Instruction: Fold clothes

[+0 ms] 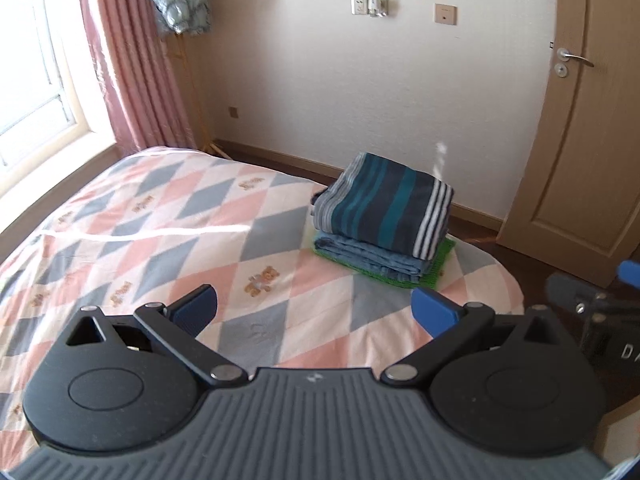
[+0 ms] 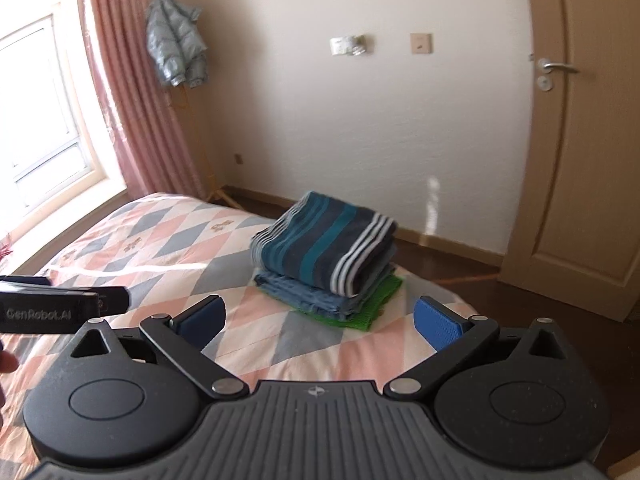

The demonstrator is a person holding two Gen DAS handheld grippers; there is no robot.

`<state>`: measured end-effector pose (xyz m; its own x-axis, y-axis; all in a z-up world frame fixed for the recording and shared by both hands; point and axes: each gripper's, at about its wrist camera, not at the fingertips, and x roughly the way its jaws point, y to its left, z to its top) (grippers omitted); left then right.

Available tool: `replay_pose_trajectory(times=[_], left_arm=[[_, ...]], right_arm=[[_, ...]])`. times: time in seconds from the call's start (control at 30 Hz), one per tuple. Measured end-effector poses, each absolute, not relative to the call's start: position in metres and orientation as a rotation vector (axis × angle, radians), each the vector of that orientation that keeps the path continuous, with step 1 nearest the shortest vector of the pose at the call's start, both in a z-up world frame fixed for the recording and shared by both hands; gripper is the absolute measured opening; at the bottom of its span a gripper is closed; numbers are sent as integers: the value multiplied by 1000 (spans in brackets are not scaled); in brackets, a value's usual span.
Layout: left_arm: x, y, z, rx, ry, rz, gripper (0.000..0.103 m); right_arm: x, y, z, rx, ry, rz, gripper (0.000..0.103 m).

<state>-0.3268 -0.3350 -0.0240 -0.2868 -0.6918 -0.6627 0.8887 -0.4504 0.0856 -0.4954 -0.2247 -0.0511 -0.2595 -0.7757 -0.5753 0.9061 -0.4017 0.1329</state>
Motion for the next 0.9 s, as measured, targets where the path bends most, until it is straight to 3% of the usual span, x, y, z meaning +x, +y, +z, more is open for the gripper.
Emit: replay_pose_trajectory(times=[0.43,0.73,0.9], left_arm=[[-327,-302,-20,795,387,-1947,102],[-331,-327,-43,821,617,-1858,102],[-342,-344,-57,865,650,-1803,102]], right_arm=[[-487,-202,-36,654,282,-1924,103],[-510,-213,-44,824,341,-1920,103],[-522,-230,-59,871,389,-1912,103]])
